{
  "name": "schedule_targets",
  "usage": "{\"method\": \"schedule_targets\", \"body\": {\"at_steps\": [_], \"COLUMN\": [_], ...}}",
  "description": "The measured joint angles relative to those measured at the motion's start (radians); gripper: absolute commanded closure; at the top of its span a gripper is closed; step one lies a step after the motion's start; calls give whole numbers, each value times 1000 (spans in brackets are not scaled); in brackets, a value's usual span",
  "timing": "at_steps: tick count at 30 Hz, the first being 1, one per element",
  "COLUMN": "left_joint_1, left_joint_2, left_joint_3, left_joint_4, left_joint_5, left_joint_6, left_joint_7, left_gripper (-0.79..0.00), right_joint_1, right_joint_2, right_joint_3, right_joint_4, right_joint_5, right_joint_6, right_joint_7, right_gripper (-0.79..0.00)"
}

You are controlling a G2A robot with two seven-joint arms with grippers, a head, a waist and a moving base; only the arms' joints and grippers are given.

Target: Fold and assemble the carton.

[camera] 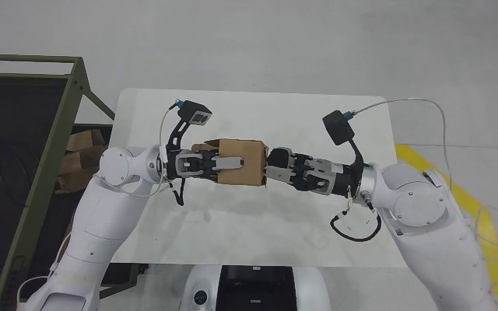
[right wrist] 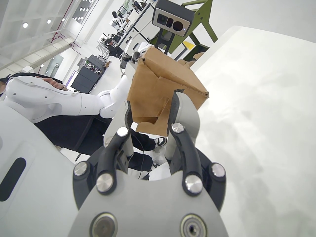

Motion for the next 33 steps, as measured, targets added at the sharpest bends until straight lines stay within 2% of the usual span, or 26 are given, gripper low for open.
{"method": "schedule_targets", "body": {"at_steps": [7, 10, 33], "left_joint_1": [2, 3, -27], "left_joint_2": [1, 1, -4], "left_joint_3": [1, 3, 33], "left_joint_4": [-3, -4, 18], "left_joint_5": [0, 0, -9], "left_joint_6": [2, 4, 14], "left_joint_7": [-5, -6, -18], "left_gripper": [0, 0, 0], "right_joint_1": [11, 14, 75], "right_joint_2": [0, -1, -7], "right_joint_3": [-11, -15, -63], "right_joint_4": [8, 12, 64], "right_joint_5": [4, 7, 38], "right_joint_6": [-1, -2, -13], "right_joint_7": [3, 3, 17], "right_gripper": [-249, -191, -126]}}
